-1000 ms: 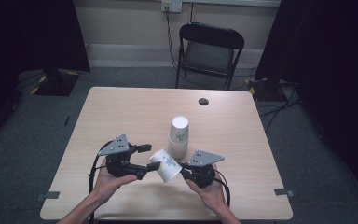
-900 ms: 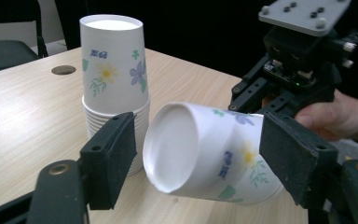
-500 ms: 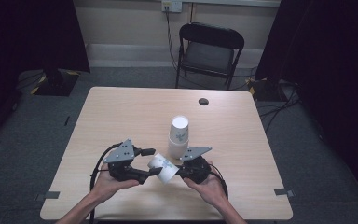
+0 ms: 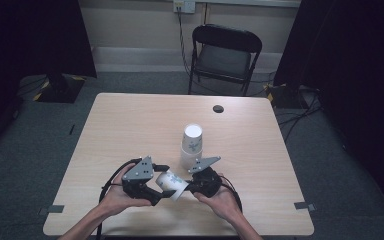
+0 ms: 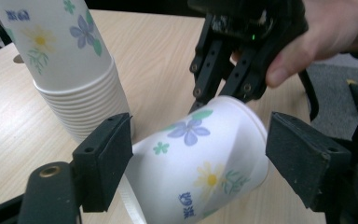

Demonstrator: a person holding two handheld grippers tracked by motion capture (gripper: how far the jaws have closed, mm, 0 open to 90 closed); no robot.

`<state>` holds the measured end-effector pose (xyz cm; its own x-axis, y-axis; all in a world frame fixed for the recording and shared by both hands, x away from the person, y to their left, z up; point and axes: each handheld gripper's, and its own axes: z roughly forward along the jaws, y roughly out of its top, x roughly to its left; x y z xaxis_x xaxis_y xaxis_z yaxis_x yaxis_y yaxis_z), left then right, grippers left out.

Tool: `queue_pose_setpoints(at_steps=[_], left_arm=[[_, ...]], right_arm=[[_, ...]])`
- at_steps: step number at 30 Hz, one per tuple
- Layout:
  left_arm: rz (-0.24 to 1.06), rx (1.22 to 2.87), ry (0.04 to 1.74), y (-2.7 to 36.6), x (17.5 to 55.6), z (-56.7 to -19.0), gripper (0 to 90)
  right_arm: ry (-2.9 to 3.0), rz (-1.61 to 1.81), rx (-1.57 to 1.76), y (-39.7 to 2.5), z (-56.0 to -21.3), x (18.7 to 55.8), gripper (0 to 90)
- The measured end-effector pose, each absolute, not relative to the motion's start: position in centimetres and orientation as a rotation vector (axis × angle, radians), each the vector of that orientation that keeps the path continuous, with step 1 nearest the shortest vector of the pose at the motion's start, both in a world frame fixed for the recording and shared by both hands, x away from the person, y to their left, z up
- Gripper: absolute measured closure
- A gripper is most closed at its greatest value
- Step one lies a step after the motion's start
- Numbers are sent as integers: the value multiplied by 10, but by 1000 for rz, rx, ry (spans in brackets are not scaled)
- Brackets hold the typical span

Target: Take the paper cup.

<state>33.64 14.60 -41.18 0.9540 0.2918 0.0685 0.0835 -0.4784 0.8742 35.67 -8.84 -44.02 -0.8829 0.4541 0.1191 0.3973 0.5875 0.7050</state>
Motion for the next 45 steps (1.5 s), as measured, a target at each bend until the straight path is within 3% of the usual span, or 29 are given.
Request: queue_pose_setpoints(at_steps=[25,45], left_arm=[[345,2346,23,132,328,-434,175],[432,2335,52,128,326,-440,254]], right_arm=[[2828,1124,618,-80,-426,361,879],[2762,1310,712,-90,-427,365,886]])
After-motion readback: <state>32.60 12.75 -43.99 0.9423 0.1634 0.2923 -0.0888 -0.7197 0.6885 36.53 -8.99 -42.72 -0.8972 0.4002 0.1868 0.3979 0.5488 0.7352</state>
